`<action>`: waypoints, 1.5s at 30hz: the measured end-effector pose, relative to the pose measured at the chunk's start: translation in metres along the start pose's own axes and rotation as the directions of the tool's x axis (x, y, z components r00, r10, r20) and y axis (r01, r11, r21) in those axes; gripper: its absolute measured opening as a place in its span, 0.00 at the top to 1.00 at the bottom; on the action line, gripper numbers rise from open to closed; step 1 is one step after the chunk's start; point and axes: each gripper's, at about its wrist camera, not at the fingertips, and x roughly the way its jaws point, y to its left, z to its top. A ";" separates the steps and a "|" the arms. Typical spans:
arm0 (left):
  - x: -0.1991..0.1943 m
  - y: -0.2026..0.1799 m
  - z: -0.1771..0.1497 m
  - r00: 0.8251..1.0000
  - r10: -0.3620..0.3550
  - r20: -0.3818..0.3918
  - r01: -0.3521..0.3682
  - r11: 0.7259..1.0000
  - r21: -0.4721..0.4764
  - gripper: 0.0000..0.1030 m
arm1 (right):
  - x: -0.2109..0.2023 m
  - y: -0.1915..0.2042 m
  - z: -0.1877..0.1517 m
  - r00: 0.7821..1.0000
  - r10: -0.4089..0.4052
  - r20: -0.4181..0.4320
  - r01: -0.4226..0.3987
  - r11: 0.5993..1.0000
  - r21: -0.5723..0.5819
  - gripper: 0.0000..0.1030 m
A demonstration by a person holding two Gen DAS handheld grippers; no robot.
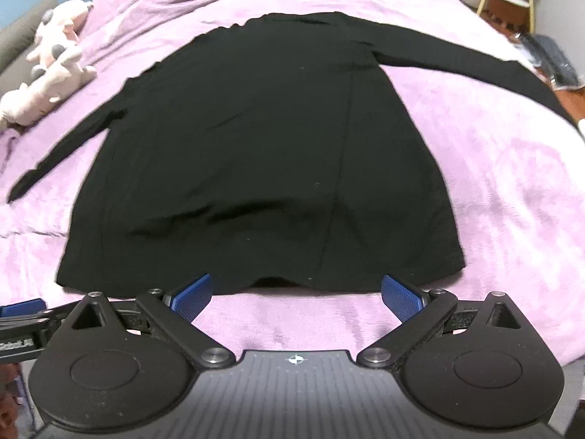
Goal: Fold small clothes
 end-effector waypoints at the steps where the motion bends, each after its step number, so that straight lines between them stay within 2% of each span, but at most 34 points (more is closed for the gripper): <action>1: 0.002 0.000 0.001 1.000 0.002 -0.002 -0.002 1.000 0.002 0.00 | 0.000 -0.004 -0.001 0.999 0.040 0.019 -0.040 0.999 0.007 0.04; 2: 0.004 -0.001 0.001 1.000 0.002 -0.007 -0.002 1.000 0.004 0.00 | -0.002 -0.009 -0.002 0.995 0.084 0.054 -0.085 0.996 0.013 0.04; 4: 0.008 -0.001 0.002 1.000 -0.004 -0.012 0.004 1.000 0.001 0.00 | -0.008 -0.022 -0.004 0.973 0.160 0.166 -0.165 0.986 0.017 0.04; 6: 0.011 0.000 0.004 1.000 -0.009 -0.013 0.009 1.000 -0.007 0.00 | -0.015 -0.043 -0.004 0.923 0.240 0.300 -0.262 0.964 0.035 0.04; 7: 0.012 0.001 0.005 1.000 -0.010 -0.009 0.010 1.000 -0.014 0.00 | -0.016 -0.057 0.000 0.904 0.257 0.341 -0.298 0.952 0.072 0.04; 8: 0.013 0.002 0.007 1.000 -0.009 -0.001 0.009 1.000 -0.020 0.00 | -0.017 -0.073 0.007 0.896 0.251 0.367 -0.315 0.941 0.125 0.04; 11: 0.017 0.005 0.013 0.999 0.007 0.038 -0.005 0.999 -0.042 0.00 | -0.016 -0.129 0.030 0.878 0.215 0.427 -0.358 0.888 0.289 0.04; 14: 0.023 0.008 0.022 0.998 0.024 0.066 -0.019 0.997 -0.074 0.00 | -0.012 -0.200 0.050 0.856 0.071 0.512 -0.353 0.803 0.480 0.04; 17: 0.030 0.009 0.028 0.996 -0.039 0.078 0.046 0.995 -0.089 0.00 | -0.002 -0.267 0.063 0.825 -0.061 0.561 -0.355 0.716 0.601 0.06; 18: 0.032 0.008 0.029 0.996 -0.054 0.073 0.061 0.994 -0.092 0.00 | 0.002 -0.289 0.063 0.824 -0.096 0.558 -0.354 0.682 0.640 0.13; 19: 0.034 0.006 0.031 0.996 -0.062 0.070 0.068 0.993 -0.096 0.00 | 0.009 -0.311 0.064 0.827 -0.130 0.547 -0.360 0.626 0.692 0.24; 20: 0.036 0.004 0.032 0.996 -0.061 0.073 0.068 0.993 -0.096 0.00 | 0.017 -0.327 0.065 0.828 -0.135 0.545 -0.380 0.579 0.721 0.30; 22: 0.038 -0.002 0.036 0.994 -0.059 0.092 0.067 0.994 -0.091 0.00 | 0.035 -0.357 0.066 0.833 -0.148 0.533 -0.418 0.463 0.782 0.51; 23: 0.039 -0.005 0.038 0.993 -0.061 0.101 0.071 0.993 -0.093 0.00 | 0.043 -0.368 0.066 0.834 -0.158 0.529 -0.431 0.413 0.802 0.54; 25: 0.040 -0.010 0.043 0.991 -0.074 0.115 0.085 0.992 -0.093 0.00 | 0.051 -0.383 0.066 0.828 -0.196 0.525 -0.437 0.361 0.824 0.62; 29: 0.048 -0.022 0.050 0.992 -0.063 0.108 0.071 0.995 -0.067 0.00 | 0.067 -0.395 0.077 0.827 -0.260 0.498 -0.413 0.319 0.853 0.64; 32: 0.054 -0.025 0.052 0.995 -0.049 0.091 0.054 0.997 -0.061 0.00 | 0.071 -0.403 0.084 0.824 -0.276 0.495 -0.406 0.321 0.856 0.66; 33: 0.055 -0.025 0.051 0.995 -0.048 0.085 0.054 0.997 -0.062 0.00 | 0.071 -0.407 0.083 0.826 -0.278 0.491 -0.404 0.316 0.858 0.74; 34: 0.056 -0.023 0.051 0.996 -0.050 0.080 0.055 0.996 -0.063 0.00 | 0.073 -0.412 0.084 0.832 -0.281 0.478 -0.392 0.312 0.865 0.86; 35: 0.057 -0.022 0.051 0.996 -0.049 0.076 0.054 0.996 -0.065 0.00 | 0.075 -0.415 0.085 0.842 -0.286 0.458 -0.369 0.315 0.874 0.92; 37: 0.056 -0.018 0.051 0.996 -0.047 0.077 0.052 0.996 -0.068 0.00 | 0.075 -0.419 0.084 0.846 -0.283 0.452 -0.349 0.348 0.870 0.96; 39: 0.056 -0.015 0.051 0.996 -0.038 0.080 0.044 0.997 -0.070 0.00 | 0.070 -0.415 0.094 0.855 -0.302 0.421 -0.281 0.412 0.867 0.95; 41: 0.056 -0.011 0.052 0.996 -0.022 0.086 0.028 0.997 -0.071 0.00 | 0.058 -0.400 0.112 0.852 -0.369 0.372 -0.154 0.501 0.851 0.95; 43: 0.053 -0.007 0.054 0.995 -0.011 0.095 0.017 0.998 -0.068 0.00 | 0.042 -0.366 0.135 0.811 -0.436 0.391 -0.031 0.634 0.772 0.96; 45: 0.050 -0.003 0.056 0.994 -0.005 0.112 0.013 0.998 -0.067 0.00 | 0.030 -0.317 0.160 0.768 -0.440 0.466 0.076 0.784 0.616 0.96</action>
